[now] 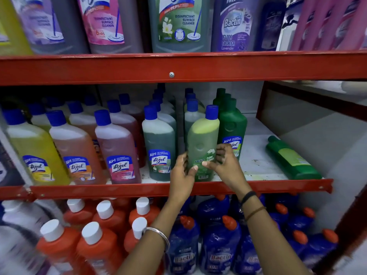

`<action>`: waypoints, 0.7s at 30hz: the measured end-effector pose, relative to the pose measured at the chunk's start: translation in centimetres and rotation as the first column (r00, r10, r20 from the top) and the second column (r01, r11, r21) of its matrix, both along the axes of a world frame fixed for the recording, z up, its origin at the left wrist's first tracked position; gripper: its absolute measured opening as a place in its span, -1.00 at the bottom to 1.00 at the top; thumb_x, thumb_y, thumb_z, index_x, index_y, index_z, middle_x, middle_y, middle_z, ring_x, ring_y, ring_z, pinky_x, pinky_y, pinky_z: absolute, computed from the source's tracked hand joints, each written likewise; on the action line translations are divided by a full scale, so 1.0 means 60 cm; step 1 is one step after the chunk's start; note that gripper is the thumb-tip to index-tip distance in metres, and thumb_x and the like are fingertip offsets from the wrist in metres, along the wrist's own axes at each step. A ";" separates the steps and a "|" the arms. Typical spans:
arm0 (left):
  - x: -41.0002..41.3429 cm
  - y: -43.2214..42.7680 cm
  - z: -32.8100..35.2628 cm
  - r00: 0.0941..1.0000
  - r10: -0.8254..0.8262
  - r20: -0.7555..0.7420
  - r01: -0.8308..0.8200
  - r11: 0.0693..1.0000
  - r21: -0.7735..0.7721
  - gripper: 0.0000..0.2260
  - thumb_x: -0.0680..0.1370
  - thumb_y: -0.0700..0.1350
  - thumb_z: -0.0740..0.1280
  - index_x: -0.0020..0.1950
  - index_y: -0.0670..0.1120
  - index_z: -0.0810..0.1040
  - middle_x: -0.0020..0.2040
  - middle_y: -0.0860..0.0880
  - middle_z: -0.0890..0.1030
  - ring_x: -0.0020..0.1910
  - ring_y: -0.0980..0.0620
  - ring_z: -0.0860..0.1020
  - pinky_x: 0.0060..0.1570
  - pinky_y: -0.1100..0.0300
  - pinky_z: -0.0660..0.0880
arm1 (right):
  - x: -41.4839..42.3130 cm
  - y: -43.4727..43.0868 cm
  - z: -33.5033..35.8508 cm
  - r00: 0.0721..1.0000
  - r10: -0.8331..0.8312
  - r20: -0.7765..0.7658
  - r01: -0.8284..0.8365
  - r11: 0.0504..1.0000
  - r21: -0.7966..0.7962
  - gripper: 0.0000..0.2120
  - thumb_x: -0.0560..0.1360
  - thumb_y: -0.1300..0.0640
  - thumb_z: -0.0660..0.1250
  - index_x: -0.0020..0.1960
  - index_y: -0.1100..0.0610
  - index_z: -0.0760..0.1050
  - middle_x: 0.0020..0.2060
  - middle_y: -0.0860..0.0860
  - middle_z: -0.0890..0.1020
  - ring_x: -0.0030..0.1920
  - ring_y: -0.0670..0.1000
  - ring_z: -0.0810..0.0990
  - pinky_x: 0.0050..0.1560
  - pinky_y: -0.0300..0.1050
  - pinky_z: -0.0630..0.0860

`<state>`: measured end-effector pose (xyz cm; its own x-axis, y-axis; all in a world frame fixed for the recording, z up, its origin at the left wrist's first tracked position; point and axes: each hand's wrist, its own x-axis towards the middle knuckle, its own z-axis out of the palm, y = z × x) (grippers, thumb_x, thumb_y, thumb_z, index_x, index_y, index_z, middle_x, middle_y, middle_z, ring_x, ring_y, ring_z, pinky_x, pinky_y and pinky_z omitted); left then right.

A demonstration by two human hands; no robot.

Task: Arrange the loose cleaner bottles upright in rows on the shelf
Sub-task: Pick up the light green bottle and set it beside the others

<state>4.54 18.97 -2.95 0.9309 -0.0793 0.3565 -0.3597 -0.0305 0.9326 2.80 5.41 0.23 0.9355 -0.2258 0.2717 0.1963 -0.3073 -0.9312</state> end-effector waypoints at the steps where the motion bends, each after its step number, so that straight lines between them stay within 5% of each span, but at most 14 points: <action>1: -0.003 0.000 -0.004 1.000 -0.013 -0.005 0.013 1.000 -0.013 -0.61 0.50 -0.38 0.27 0.27 -0.09 0.39 0.15 0.05 0.54 0.06 0.37 0.54 0.12 0.39 0.46 | 0.002 -0.001 -0.004 1.000 -0.017 0.007 0.017 1.000 -0.023 -0.44 0.31 0.25 0.51 0.19 0.18 0.31 0.12 0.17 0.55 0.10 0.10 0.59 0.14 0.03 0.57; 6: -0.025 0.004 -0.015 0.999 -0.042 -0.031 0.040 0.996 -0.082 -0.55 0.52 -0.42 0.20 0.34 -0.05 0.36 0.30 0.02 0.45 0.27 0.17 0.43 0.33 0.24 0.35 | -0.003 0.027 0.020 0.989 -0.132 -0.070 0.119 0.980 -0.161 -0.13 0.10 -0.44 0.42 0.22 0.06 0.39 0.15 0.06 0.46 0.06 0.00 0.54 0.11 -0.05 0.54; 9: -0.031 0.011 -0.016 0.996 -0.086 0.018 0.087 0.995 -0.047 -0.51 0.51 -0.48 0.13 0.26 0.03 0.40 0.32 -0.04 0.43 0.31 0.09 0.40 0.34 0.29 0.31 | 0.001 0.052 0.040 0.958 -0.278 -0.061 0.251 0.926 -0.281 -0.18 0.17 -0.32 0.47 0.22 0.17 0.37 0.10 0.10 0.37 -0.04 0.03 0.38 -0.02 -0.15 0.39; 14: -0.020 0.033 -0.003 0.982 -0.116 0.151 0.098 0.987 0.126 -0.61 0.50 -0.36 0.11 0.18 0.01 0.47 0.28 -0.03 0.44 0.28 0.12 0.42 0.32 0.20 0.34 | 0.017 0.046 0.048 0.977 -0.215 0.001 0.210 0.951 -0.225 -0.56 0.25 -0.03 0.48 0.02 0.19 0.55 -0.12 0.12 0.64 -0.15 0.06 0.60 -0.34 -0.23 0.48; 18: -0.010 0.025 0.016 0.989 -0.145 0.037 0.136 0.974 0.182 -0.47 0.52 -0.35 0.15 0.43 0.00 0.16 0.44 -0.04 0.28 0.38 0.12 0.31 0.39 0.09 0.31 | 0.014 0.033 0.053 1.000 -0.005 0.004 0.005 0.999 -0.034 -0.69 0.30 0.21 0.49 0.03 0.14 0.58 -0.06 0.12 0.69 -0.07 0.05 0.67 -0.01 -0.02 0.62; 21: -0.012 0.017 0.017 0.986 -0.164 0.020 0.152 0.946 0.286 -0.31 0.51 -0.35 0.16 0.49 0.08 -0.09 0.52 -0.01 0.09 0.48 0.08 0.11 0.46 0.11 0.14 | 0.014 0.006 0.056 0.990 0.140 0.009 -0.141 0.988 0.057 -0.61 0.35 0.35 0.44 0.16 0.24 0.53 0.00 0.10 0.68 0.01 0.00 0.67 0.00 -0.17 0.62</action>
